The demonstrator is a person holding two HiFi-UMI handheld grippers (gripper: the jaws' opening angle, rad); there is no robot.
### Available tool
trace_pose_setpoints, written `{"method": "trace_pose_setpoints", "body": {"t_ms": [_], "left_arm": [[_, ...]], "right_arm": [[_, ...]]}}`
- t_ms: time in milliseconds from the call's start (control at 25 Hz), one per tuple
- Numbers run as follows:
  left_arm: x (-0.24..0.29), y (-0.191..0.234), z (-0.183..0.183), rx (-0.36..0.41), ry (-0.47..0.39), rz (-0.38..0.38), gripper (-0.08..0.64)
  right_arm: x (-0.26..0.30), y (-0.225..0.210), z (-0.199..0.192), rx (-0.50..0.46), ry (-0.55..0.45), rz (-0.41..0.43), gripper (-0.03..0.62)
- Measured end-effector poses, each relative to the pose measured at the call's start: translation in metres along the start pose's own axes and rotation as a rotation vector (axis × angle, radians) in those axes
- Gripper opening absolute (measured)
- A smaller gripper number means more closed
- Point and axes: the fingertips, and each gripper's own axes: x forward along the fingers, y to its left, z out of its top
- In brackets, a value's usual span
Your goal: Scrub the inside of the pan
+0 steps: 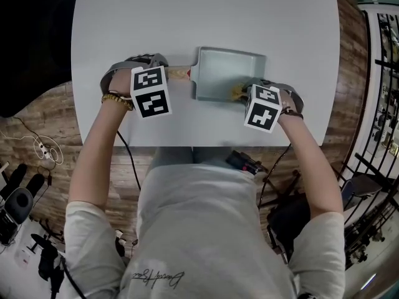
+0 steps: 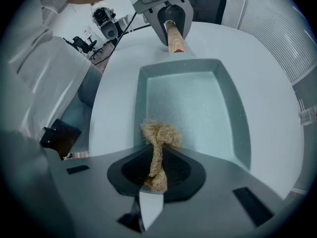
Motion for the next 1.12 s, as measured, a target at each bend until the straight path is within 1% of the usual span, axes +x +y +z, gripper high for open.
{"method": "trace_pose_setpoints", "body": {"t_ms": [240, 640, 800, 1000, 1120], "left_arm": [[0.0019, -0.0008, -0.0019, 0.000, 0.003, 0.001, 0.138], [0.0023, 0.0014, -0.0021, 0.045, 0.018, 0.007, 0.140], [0.0043, 0.0005, -0.0007, 0.061, 0.017, -0.003, 0.176], [-0.0014, 0.0044, 0.0016, 0.059, -0.001, 0.024, 0.181], [-0.0048, 0.0054, 0.0016, 0.079, 0.008, 0.032, 0.187]], "right_arm": [[0.0018, -0.0007, 0.0021, 0.028, -0.018, -0.025, 0.069], [0.0001, -0.0042, 0.0043, 0.050, -0.027, -0.044, 0.071], [0.0003, -0.0064, 0.0046, 0.083, -0.045, -0.038, 0.071], [-0.0003, -0.0067, 0.0066, 0.110, -0.057, -0.041, 0.071], [0.0006, -0.0073, 0.0088, 0.120, -0.067, -0.051, 0.071]]}}
